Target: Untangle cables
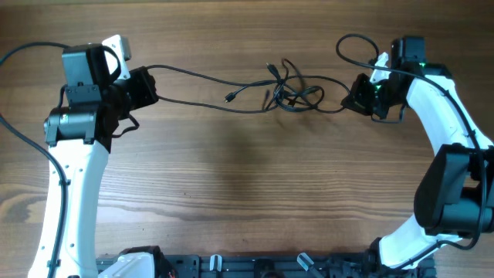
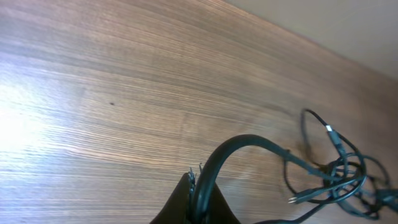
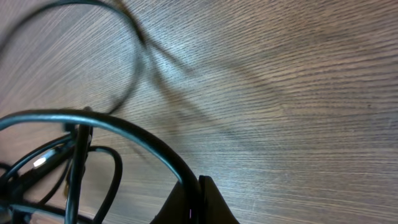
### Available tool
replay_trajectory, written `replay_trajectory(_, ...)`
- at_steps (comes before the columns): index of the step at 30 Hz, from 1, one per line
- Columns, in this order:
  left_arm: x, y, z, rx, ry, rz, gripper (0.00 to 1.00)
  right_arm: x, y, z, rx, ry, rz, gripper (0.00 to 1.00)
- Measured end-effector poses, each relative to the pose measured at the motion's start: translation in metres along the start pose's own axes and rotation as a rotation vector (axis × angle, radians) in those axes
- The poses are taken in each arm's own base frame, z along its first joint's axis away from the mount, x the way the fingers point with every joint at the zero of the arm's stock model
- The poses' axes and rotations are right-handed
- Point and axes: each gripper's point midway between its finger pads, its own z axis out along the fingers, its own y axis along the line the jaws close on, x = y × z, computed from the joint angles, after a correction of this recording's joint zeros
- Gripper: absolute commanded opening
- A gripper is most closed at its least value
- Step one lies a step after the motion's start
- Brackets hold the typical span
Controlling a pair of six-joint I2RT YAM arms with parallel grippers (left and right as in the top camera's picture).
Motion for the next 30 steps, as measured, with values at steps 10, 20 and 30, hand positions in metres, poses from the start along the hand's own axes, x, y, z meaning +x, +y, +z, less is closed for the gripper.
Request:
replay_trajectory(10, 0.014, 0.034, 0.022, -0.117, 0.088, 0.088, 0.04, -0.016, 0.041, -0.064, -0.043, -0.009, -0.167, 0.04)
replay_trajectory(20, 0.029, 0.058, 0.050, -0.156, 0.182, 0.059, 0.04, -0.033, 0.131, -0.224, -0.125, -0.353, -0.400, 0.04)
replay_trajectory(30, 0.043, 0.016, 0.067, 0.056, 0.244, 0.071, 0.55, 0.004, 0.181, -0.242, -0.185, -0.362, -0.547, 0.05)
